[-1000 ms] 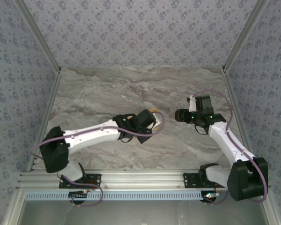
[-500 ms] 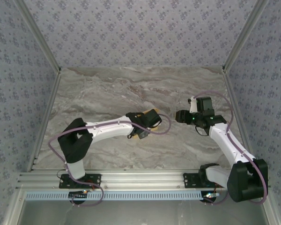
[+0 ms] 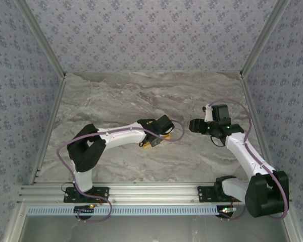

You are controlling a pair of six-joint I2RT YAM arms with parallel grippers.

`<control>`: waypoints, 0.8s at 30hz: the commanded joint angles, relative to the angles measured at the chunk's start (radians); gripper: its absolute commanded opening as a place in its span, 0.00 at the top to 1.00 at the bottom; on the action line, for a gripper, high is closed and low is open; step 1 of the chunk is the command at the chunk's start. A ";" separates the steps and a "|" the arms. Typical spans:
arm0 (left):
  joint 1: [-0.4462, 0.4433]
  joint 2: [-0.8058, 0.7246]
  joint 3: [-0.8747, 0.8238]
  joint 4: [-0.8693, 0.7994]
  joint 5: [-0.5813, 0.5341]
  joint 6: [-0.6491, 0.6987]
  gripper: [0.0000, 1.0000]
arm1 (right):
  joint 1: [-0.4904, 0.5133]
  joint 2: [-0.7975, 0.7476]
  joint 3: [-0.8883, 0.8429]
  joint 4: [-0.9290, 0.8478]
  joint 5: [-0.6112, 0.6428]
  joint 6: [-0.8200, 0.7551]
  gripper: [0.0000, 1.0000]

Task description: Fold the paper box

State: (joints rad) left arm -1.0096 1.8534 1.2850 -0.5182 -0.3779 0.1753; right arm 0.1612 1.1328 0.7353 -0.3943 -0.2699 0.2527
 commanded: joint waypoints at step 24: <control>0.023 -0.487 -0.099 -0.005 0.485 -0.173 0.43 | 0.204 -0.120 -0.071 0.146 0.066 -0.077 0.36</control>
State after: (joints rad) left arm -1.0080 1.4513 1.2217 -0.5098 0.0113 0.0704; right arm 0.3035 1.0054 0.6655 -0.3275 -0.2535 0.2344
